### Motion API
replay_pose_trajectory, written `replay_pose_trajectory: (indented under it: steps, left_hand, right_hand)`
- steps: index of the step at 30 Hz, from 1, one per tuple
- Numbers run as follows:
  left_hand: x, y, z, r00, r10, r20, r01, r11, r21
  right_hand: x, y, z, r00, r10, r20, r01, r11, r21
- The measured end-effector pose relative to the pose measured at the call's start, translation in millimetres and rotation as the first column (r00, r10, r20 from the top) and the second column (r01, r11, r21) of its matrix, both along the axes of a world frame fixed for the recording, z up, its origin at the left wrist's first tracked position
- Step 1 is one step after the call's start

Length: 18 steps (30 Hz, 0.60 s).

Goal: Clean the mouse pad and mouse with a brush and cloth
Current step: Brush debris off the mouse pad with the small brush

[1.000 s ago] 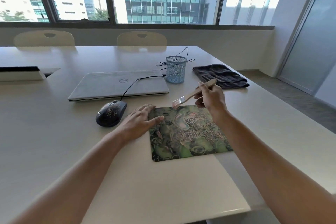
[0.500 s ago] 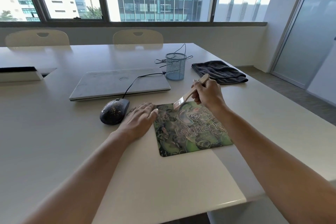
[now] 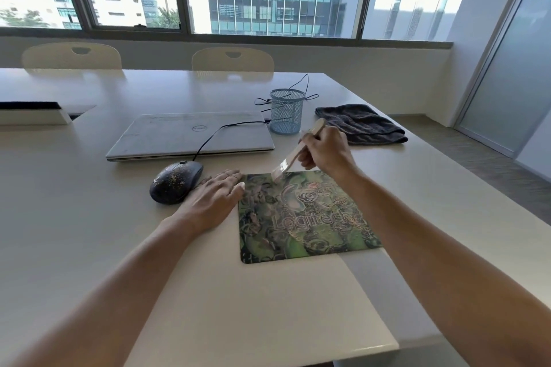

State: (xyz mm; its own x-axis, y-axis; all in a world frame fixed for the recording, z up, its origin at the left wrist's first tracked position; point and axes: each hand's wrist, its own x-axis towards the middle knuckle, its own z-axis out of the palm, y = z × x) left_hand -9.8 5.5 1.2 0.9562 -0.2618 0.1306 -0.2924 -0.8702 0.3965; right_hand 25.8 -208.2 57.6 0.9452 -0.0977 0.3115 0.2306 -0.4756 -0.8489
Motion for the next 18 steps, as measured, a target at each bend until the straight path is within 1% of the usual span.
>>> replay_pose_trajectory:
  steps: [2, 5, 8, 9, 11, 13, 15, 16, 18]
  left_hand:
    - [2, 1, 0, 1.0, 0.0, 0.003, 0.0, 1.0, -0.005]
    - [3, 1, 0, 1.0, 0.005, 0.009, -0.004, 1.0, -0.019]
    - [2, 0, 0, 1.0, 0.009, 0.015, -0.009, 1.0, -0.006]
    - [1, 0, 1, 1.0, 0.01, 0.014, -0.01, 1.0, -0.003]
    - [1, -1, 2, 1.0, 0.014, 0.013, -0.014, 1.0, 0.0]
    - [0, -2, 3, 1.0, 0.019, 0.017, -0.019, 1.0, 0.002]
    - [-1, -3, 3, 1.0, 0.017, 0.019, -0.017, 1.0, 0.005]
    - [-1, -3, 3, 1.0, 0.017, 0.019, -0.017, 1.0, 0.007]
    - [-1, -3, 3, 1.0, 0.017, 0.022, -0.017, 1.0, 0.011]
  right_hand:
    - [1, -8, -4, 1.0, -0.017, -0.023, 0.017, 1.0, -0.026]
    - [3, -35, -2, 0.996, -0.088, -0.022, 0.086, 0.992, -0.089]
    - [4, -52, 6, 0.987, -0.152, 0.059, 0.161, 0.962, -0.219]
    - [5, -52, 9, 0.983, -0.16, 0.093, 0.178, 0.955, -0.236]
    - [5, -40, 11, 0.984, -0.124, 0.13, 0.15, 0.966, -0.21]
    - [4, -21, 10, 0.994, -0.047, 0.095, 0.057, 0.993, -0.099]
    - [2, -5, 3, 0.998, 0.033, 0.045, -0.033, 0.999, 0.008]
    - [2, -2, -1, 0.998, 0.051, 0.024, -0.052, 0.998, 0.024]
    - [2, -4, -7, 0.999, 0.036, 0.0, -0.036, 0.999, 0.002]
